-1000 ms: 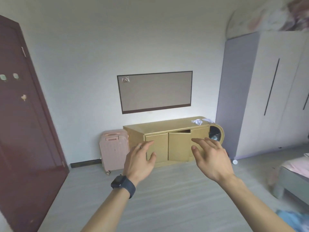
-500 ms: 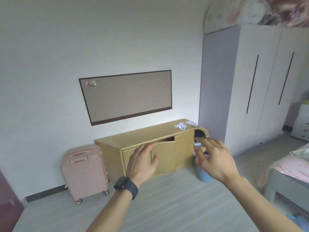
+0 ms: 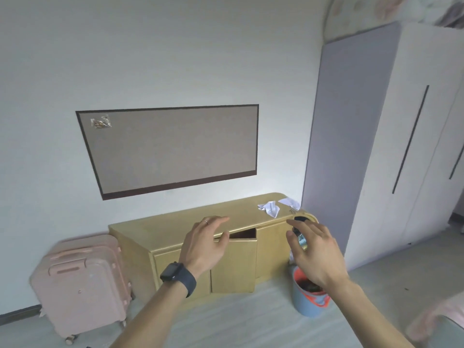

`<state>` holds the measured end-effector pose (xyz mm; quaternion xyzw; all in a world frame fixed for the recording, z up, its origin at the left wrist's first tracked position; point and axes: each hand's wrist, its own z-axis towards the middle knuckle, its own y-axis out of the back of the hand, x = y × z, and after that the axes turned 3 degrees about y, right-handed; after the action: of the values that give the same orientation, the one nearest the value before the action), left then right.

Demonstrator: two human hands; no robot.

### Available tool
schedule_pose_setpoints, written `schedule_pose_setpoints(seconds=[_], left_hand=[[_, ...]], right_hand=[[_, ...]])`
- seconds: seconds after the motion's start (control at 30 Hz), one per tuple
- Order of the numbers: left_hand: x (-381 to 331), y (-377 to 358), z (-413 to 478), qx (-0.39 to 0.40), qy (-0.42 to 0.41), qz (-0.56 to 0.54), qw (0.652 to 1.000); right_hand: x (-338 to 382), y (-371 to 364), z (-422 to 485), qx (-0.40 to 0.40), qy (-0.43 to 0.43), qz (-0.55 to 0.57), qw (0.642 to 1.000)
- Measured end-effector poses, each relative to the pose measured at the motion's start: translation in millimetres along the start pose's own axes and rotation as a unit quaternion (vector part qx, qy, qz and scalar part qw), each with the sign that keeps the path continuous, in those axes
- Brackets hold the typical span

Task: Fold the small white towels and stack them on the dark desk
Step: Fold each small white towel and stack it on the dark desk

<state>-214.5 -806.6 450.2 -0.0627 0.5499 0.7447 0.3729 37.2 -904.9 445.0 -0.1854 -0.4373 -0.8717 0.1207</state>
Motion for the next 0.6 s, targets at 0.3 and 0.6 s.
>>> schedule_pose_setpoints(seconds=[0.3, 0.6], left_hand=[[58, -125, 154, 0.007, 0.023, 0.014, 1.0], [130, -257, 317, 0.099, 0.067, -0.009, 0.993]], right_hand=[[-110, -123, 137, 0.01, -0.059, 0.083, 0.995], [-211, -258, 244, 0.102, -0.14, 0.091, 0.981]])
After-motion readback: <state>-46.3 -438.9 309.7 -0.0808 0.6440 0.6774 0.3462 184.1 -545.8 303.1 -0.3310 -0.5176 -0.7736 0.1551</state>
